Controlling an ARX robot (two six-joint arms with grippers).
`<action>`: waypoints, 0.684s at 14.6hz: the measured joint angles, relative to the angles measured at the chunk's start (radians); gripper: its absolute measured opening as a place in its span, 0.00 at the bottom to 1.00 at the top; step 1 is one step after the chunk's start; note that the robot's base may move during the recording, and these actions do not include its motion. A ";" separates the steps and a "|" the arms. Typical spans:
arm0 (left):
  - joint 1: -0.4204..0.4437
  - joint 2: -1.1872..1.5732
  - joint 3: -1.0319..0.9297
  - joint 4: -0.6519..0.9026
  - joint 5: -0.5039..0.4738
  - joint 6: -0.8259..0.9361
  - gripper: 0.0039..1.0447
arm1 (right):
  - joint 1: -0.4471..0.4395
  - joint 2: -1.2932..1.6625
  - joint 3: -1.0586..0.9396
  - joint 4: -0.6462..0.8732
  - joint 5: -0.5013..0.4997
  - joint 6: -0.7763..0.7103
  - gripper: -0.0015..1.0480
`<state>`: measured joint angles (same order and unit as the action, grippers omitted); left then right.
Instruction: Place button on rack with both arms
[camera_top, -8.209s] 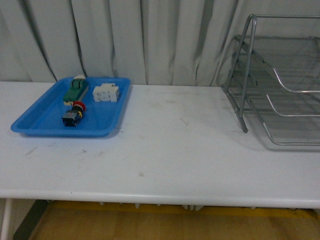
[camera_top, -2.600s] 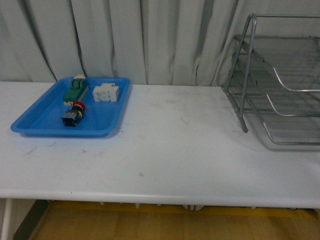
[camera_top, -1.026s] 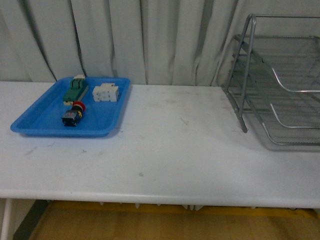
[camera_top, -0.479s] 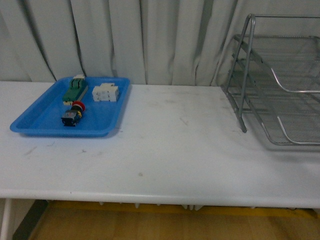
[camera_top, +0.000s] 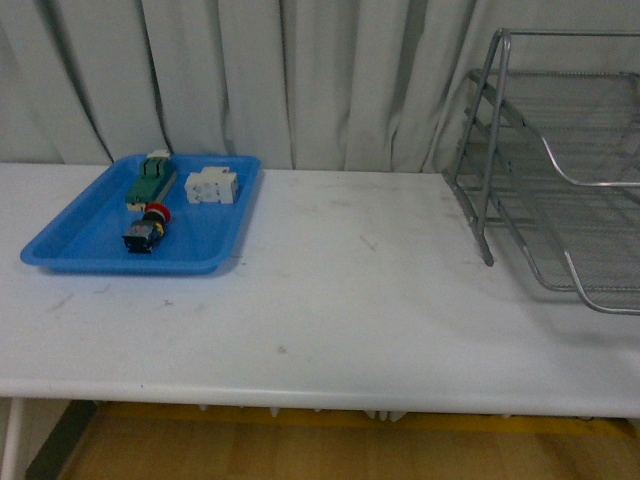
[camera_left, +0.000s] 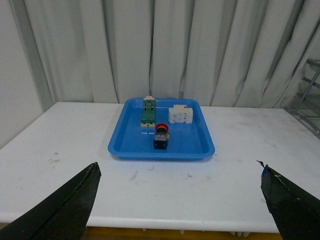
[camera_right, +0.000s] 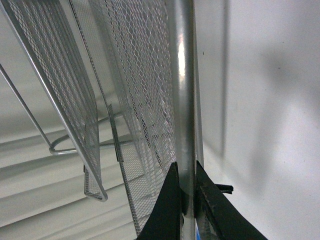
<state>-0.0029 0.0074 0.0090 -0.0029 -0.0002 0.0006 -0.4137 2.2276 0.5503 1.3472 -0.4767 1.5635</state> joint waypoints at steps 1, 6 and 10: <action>0.000 0.000 0.000 0.000 0.000 0.000 0.94 | 0.000 -0.005 -0.016 0.002 0.001 0.000 0.04; 0.000 0.000 0.000 0.000 0.000 0.000 0.94 | 0.001 -0.013 -0.043 0.003 -0.001 0.014 0.10; 0.000 0.000 0.000 0.000 0.000 0.000 0.94 | 0.001 -0.013 -0.059 -0.014 -0.022 0.055 0.34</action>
<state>-0.0029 0.0074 0.0090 -0.0032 -0.0002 0.0006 -0.4129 2.2147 0.4911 1.3327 -0.4984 1.6184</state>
